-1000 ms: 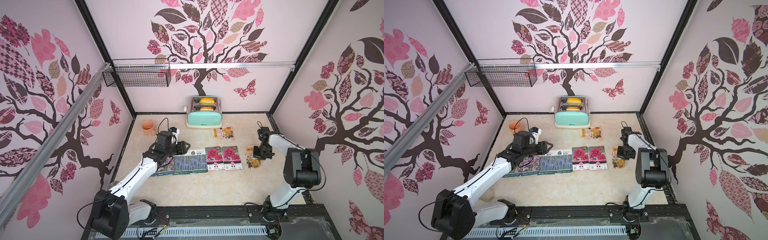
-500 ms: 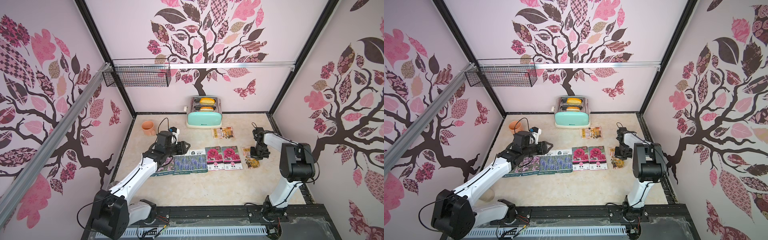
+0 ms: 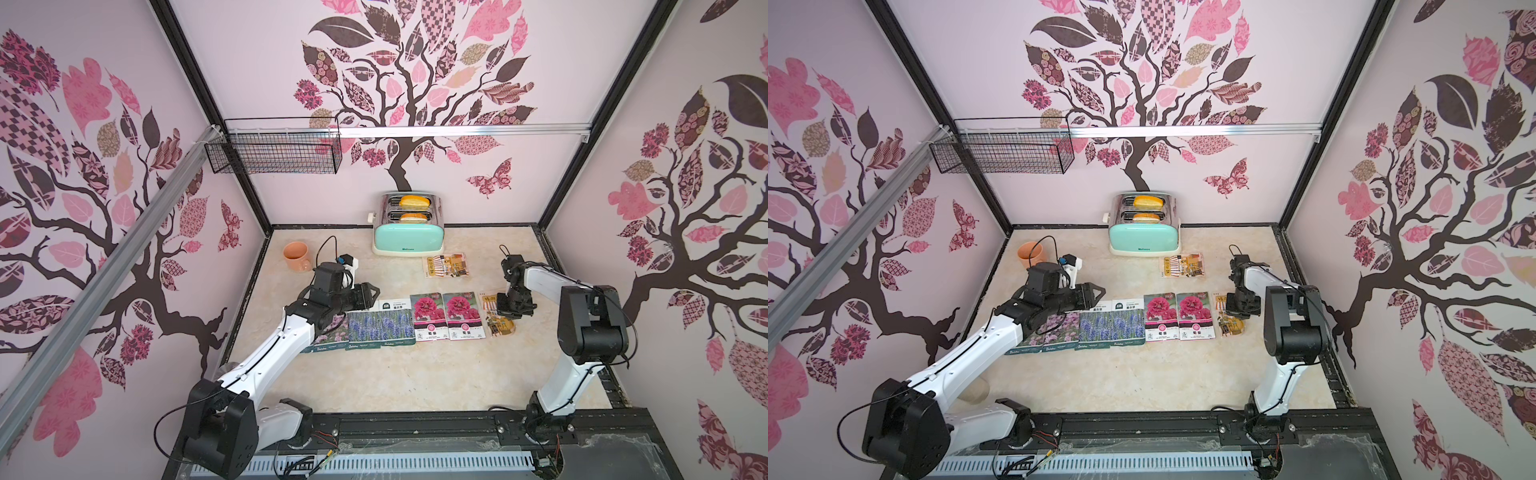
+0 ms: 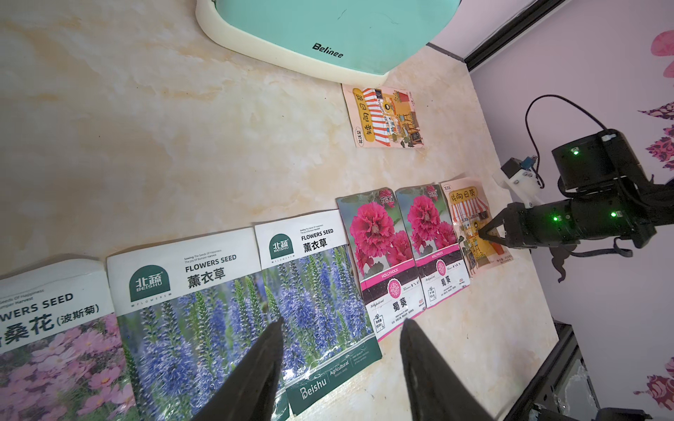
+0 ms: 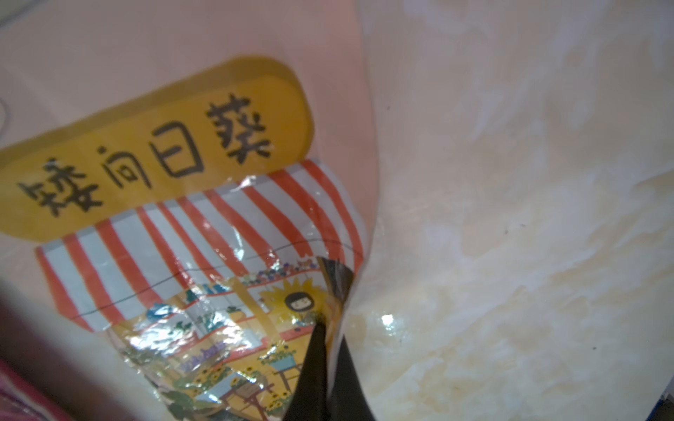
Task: Arrange the seed packets in a row
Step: Place the seed packet at the center of the board.
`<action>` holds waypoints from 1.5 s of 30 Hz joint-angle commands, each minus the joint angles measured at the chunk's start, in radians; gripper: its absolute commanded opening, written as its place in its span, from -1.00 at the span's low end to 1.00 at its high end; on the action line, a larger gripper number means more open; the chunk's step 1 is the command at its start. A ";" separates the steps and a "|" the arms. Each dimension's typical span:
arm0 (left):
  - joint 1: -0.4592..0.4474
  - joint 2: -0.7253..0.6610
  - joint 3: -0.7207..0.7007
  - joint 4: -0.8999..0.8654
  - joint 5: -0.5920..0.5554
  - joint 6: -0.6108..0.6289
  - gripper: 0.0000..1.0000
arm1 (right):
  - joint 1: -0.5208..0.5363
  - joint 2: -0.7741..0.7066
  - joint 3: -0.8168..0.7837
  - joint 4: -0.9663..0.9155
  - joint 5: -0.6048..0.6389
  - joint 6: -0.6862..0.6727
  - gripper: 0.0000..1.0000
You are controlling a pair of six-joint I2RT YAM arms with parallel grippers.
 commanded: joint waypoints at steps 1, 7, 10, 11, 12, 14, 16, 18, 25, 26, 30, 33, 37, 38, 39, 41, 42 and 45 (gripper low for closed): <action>0.000 0.008 0.009 -0.012 -0.013 0.018 0.09 | 0.009 -0.007 -0.004 -0.006 -0.014 0.010 -0.97; 0.000 0.006 0.008 -0.012 -0.015 0.019 0.10 | 0.013 -0.013 -0.015 -0.009 -0.014 0.005 -0.84; 0.000 0.001 0.009 -0.013 -0.015 0.015 0.11 | 0.015 -0.012 -0.017 -0.014 0.001 0.008 -0.72; 0.000 0.001 0.009 -0.014 -0.015 0.016 0.11 | 0.015 -0.012 -0.019 -0.015 0.008 0.010 -0.66; 0.000 0.000 0.009 -0.013 -0.015 0.017 0.11 | 0.015 -0.012 -0.020 -0.017 0.012 0.011 -0.60; 0.000 0.000 0.009 -0.013 -0.015 0.014 0.11 | 0.015 -0.013 -0.021 -0.018 0.023 0.013 -0.51; 0.000 0.002 0.008 -0.012 -0.013 0.013 0.12 | 0.018 -0.014 -0.018 -0.022 0.033 0.013 -0.44; 0.000 0.003 0.009 -0.010 -0.012 0.013 0.12 | 0.017 -0.014 -0.018 -0.024 0.037 0.011 -0.38; 0.000 0.005 0.006 -0.008 -0.002 0.010 0.12 | 0.018 0.004 0.003 -0.036 0.088 0.004 -0.19; 0.000 0.006 0.004 -0.007 -0.001 0.009 0.12 | 0.020 0.008 0.006 -0.036 0.090 0.003 -0.17; -0.001 0.007 0.004 0.001 0.007 0.005 0.12 | 0.020 0.016 0.019 -0.036 0.094 0.001 -0.10; -0.002 0.009 0.001 0.003 0.008 0.005 0.12 | 0.021 0.006 0.027 -0.035 0.099 0.000 -0.04; -0.002 0.022 0.001 0.005 0.007 0.007 0.11 | 0.021 -0.034 0.041 -0.026 0.118 0.004 0.06; -0.003 0.026 0.001 0.006 0.007 0.008 0.12 | 0.021 -0.049 0.046 -0.025 0.115 0.003 0.06; -0.003 0.030 0.001 0.006 0.007 0.008 0.12 | 0.021 -0.061 0.056 -0.025 0.102 0.003 0.08; -0.003 0.038 0.004 0.006 0.008 0.010 0.12 | 0.022 -0.089 0.082 -0.037 0.080 0.005 0.09; -0.004 0.042 0.006 0.004 0.008 0.010 0.12 | 0.021 -0.103 0.094 -0.046 0.069 0.006 0.09; -0.008 0.051 0.015 -0.001 0.001 0.011 0.13 | 0.022 -0.150 0.132 -0.069 0.041 0.003 0.11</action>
